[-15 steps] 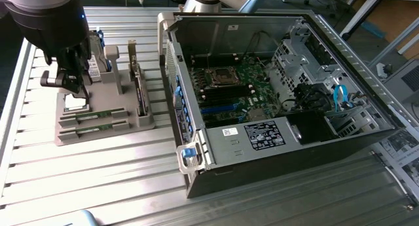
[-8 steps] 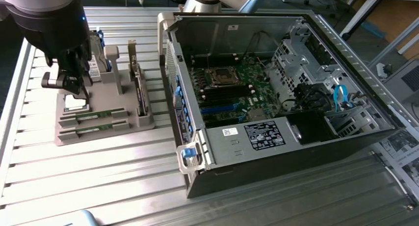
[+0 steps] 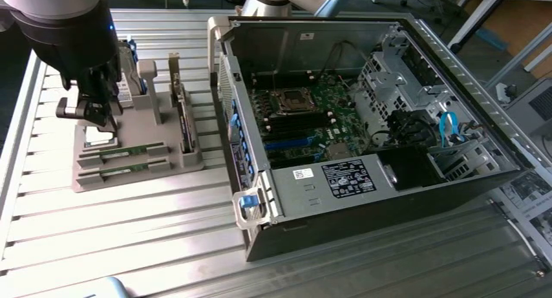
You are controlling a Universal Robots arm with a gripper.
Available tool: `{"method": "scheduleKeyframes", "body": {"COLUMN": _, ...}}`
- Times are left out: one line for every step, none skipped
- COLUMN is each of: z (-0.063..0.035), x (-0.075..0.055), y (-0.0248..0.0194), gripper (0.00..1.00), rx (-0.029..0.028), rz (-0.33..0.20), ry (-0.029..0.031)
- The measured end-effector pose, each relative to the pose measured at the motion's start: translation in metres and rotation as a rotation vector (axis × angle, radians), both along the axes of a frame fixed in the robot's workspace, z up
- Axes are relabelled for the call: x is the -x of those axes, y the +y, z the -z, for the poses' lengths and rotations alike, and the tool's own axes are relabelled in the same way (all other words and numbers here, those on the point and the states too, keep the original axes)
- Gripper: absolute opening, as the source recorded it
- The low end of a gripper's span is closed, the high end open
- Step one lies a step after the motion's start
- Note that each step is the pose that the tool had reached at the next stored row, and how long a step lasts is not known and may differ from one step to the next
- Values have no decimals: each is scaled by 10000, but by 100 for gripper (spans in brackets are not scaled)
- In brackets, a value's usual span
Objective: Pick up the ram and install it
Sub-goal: 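Pick up the ram and move it above insertion slot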
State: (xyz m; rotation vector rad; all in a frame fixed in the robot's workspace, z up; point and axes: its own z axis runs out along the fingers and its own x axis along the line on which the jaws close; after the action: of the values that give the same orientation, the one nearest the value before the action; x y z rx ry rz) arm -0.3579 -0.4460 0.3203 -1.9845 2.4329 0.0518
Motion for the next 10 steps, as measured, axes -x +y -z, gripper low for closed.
{"method": "scheduleKeyframes", "body": {"z": 4, "x": 0, "y": 0, "gripper": 36, "rx": 0, "rz": 0, "ry": 0}}
{"method": "scheduleKeyframes", "body": {"z": 8, "x": 0, "y": 0, "gripper": 36, "rx": 0, "rz": 0, "ry": 0}}
{"method": "scheduleKeyframes", "body": {"z": 12, "x": 0, "y": 0, "gripper": 36, "rx": 0, "rz": 1, "ry": 0}}
{"method": "scheduleKeyframes", "body": {"z": 17, "x": 0, "y": 0, "gripper": 36, "rx": 0, "rz": 1, "ry": 0}}
{"method": "scheduleKeyframes", "body": {"z": 23, "x": 0, "y": 0, "gripper": 36, "rx": 0, "rz": 1, "ry": 0}}
{"method": "scheduleKeyframes", "body": {"z": 30, "x": 0, "y": 0, "gripper": 36, "rx": 0, "rz": 1, "ry": 1}}
{"method": "scheduleKeyframes", "body": {"z": 34, "x": 0, "y": 0, "gripper": 36, "rx": 0, "rz": 0, "ry": 0}}
{"method": "scheduleKeyframes", "body": {"z": 38, "x": 0, "y": 0, "gripper": 36, "rx": 0, "rz": 0, "ry": 0}}
{"method": "scheduleKeyframes", "body": {"z": 43, "x": 0, "y": 0, "gripper": 36, "rx": 1, "rz": 0, "ry": 0}}
{"method": "scheduleKeyframes", "body": {"z": 46, "x": 0, "y": 0, "gripper": 36, "rx": 0, "rz": 1, "ry": 0}}
